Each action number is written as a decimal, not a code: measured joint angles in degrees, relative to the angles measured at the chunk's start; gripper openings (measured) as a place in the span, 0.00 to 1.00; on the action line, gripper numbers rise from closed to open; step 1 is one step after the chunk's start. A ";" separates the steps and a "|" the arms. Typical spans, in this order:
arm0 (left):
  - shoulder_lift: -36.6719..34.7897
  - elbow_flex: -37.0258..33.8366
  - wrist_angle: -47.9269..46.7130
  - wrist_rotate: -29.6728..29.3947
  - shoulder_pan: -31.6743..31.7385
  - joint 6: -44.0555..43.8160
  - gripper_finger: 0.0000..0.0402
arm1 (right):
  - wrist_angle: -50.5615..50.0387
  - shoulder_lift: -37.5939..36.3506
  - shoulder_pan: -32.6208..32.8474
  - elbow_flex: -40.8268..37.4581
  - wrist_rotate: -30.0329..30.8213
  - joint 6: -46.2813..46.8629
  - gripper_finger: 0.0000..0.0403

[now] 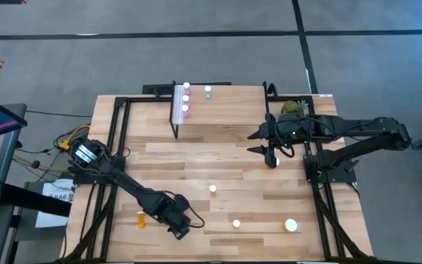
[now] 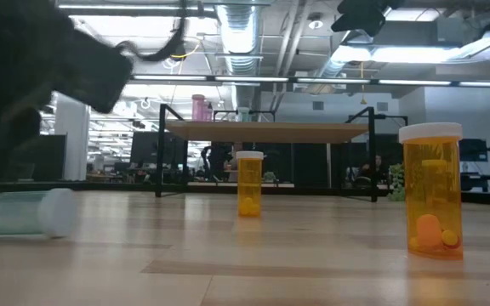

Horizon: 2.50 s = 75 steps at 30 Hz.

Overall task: Pick and place medicine bottles onto shelf by color
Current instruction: Put the green pill bottle on the shelf aligned with the other green pill bottle

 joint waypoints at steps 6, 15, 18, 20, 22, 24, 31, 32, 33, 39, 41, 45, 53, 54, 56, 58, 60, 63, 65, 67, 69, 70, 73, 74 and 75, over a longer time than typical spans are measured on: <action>0.22 2.35 -7.52 -1.93 0.05 8.68 0.64 | 0.07 0.00 0.00 0.00 0.00 -0.02 0.56; 0.22 2.37 -7.83 -10.05 -2.18 22.65 0.64 | 0.04 0.00 -0.02 0.00 0.00 -0.02 0.56; 0.22 2.37 -7.83 -12.37 -4.08 29.55 0.64 | 0.04 0.00 0.00 0.00 0.00 -0.02 0.56; 0.18 2.12 -7.41 -13.32 -5.27 32.83 0.64 | 0.04 0.00 0.00 0.00 0.00 -0.02 0.56; 0.16 1.55 -6.98 -13.99 -6.25 34.77 0.64 | 0.04 0.00 0.00 0.00 0.00 -0.02 0.56; 0.16 0.88 -6.37 -14.61 -7.00 35.94 0.64 | 0.04 0.00 0.00 0.00 0.00 -0.01 0.56; 0.05 -1.00 -2.00 -15.47 -7.38 39.21 0.64 | 0.12 0.09 0.00 0.00 0.00 0.00 0.56; 0.05 -1.02 -1.74 -16.08 -7.28 39.74 0.64 | 0.25 0.33 -0.01 0.00 0.00 -0.01 0.56; 0.05 -1.02 -1.39 -16.81 -7.24 40.16 0.64 | 0.29 0.51 0.00 0.00 0.00 -0.02 0.56; 0.07 -1.04 -0.38 -18.95 -6.90 42.90 0.63 | 0.22 3.01 0.00 -0.02 -0.02 -0.02 0.56; 0.07 -1.04 -0.10 -18.29 -6.71 43.63 0.60 | 0.00 4.12 0.00 -0.04 -0.02 -0.25 0.56; 0.07 -1.04 -0.05 -16.73 -6.18 43.68 0.50 | 0.13 6.14 0.00 -0.04 -0.04 -0.50 0.56; 0.07 -1.04 -0.10 -16.41 -6.16 43.68 0.31 | 0.18 6.75 -0.01 -0.07 -0.07 -0.53 0.56; 0.07 -1.04 -0.11 -16.44 -6.16 43.68 0.30 | 0.23 6.70 -0.01 -0.07 -0.08 -0.52 0.56; 0.07 -1.04 -0.24 -16.44 -6.14 43.67 0.27 | 0.08 6.33 -0.02 -0.07 -0.07 -0.52 0.56; 0.07 -1.04 -0.27 -16.66 -6.14 43.59 0.25 | 0.37 6.27 -0.02 0.02 -0.07 -0.52 0.56; 0.07 -1.04 -0.29 -16.90 -6.14 43.58 0.23 | 0.05 6.27 -0.02 0.00 -0.08 -0.52 0.56; 0.07 -1.04 -0.58 -17.55 -6.14 43.41 0.22 | 0.24 6.23 -0.02 0.00 -0.07 -0.52 0.56; 0.09 -1.04 -0.99 -18.39 -6.14 42.87 0.22 | 0.25 6.23 -0.02 0.00 -0.09 -0.52 0.56; 0.09 -1.04 -1.27 -19.81 -6.14 42.65 0.22 | 0.26 6.23 -0.02 0.00 -0.09 -0.52 0.56; 0.11 -1.04 -1.15 -20.65 -6.14 42.63 0.22 | 0.24 6.23 -0.02 0.01 -0.21 -0.51 0.56; 0.11 -1.04 -1.10 -20.87 -6.14 42.63 0.22 | 0.24 6.23 0.00 0.00 -0.22 -0.51 0.56; 0.11 -1.04 -0.88 -22.61 -6.14 42.42 0.22 | 0.22 6.23 0.00 0.00 -0.24 -0.52 0.56; 0.11 -1.04 -0.58 -23.60 -6.14 42.24 0.22 | 0.23 6.23 0.00 0.01 -0.24 -0.52 0.56; 0.11 -1.04 -0.25 -24.66 -6.15 42.19 0.22 | 0.24 6.23 0.00 0.00 -0.26 -0.52 0.56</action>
